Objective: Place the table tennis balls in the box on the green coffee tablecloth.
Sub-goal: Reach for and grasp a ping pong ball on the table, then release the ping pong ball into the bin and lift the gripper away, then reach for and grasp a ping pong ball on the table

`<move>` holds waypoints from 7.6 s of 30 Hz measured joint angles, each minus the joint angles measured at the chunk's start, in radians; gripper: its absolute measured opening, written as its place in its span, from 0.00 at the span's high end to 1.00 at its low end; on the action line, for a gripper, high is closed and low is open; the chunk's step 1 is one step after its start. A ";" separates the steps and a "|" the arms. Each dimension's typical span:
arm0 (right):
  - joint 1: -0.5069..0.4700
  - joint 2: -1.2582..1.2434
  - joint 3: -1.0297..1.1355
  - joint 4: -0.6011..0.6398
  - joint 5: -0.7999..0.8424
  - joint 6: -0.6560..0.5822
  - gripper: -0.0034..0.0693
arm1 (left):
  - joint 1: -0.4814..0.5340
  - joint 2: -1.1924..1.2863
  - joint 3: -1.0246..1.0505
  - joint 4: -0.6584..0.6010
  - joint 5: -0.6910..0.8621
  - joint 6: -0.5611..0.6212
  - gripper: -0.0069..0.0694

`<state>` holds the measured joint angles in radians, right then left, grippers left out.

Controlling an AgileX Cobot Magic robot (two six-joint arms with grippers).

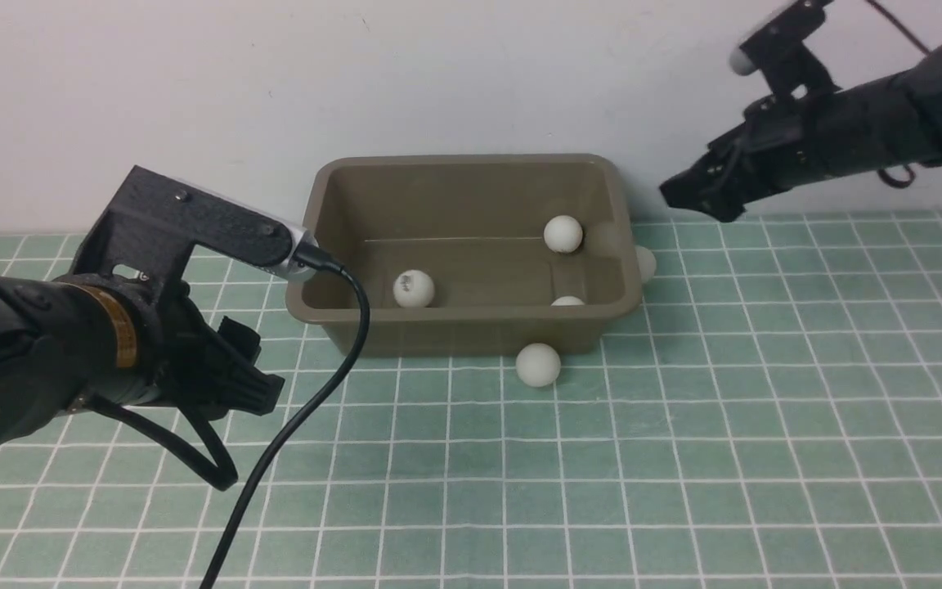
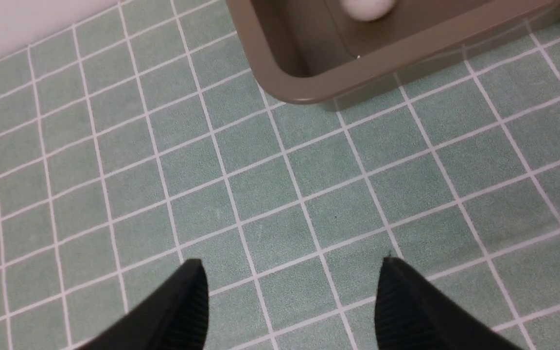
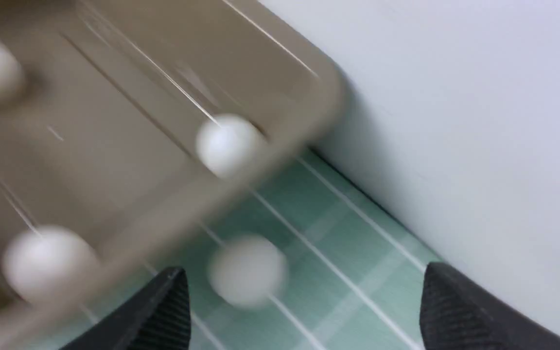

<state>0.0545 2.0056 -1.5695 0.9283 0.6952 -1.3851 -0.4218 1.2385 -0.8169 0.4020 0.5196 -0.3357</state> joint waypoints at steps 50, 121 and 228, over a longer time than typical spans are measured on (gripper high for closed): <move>-0.029 0.323 -0.001 0.547 0.078 -0.792 0.29 | 0.000 0.000 0.000 0.000 -0.012 0.000 0.37; -0.083 0.251 -0.046 0.619 0.034 -0.801 0.54 | 0.000 0.000 0.000 0.021 -0.042 0.000 0.37; 0.478 -0.028 0.429 -0.078 -0.543 0.917 0.27 | 0.000 0.000 0.000 0.005 -0.049 0.018 0.37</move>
<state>0.5326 1.9780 -1.1409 0.8501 0.1519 -0.4679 -0.4218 1.2385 -0.8169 0.4069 0.4702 -0.3175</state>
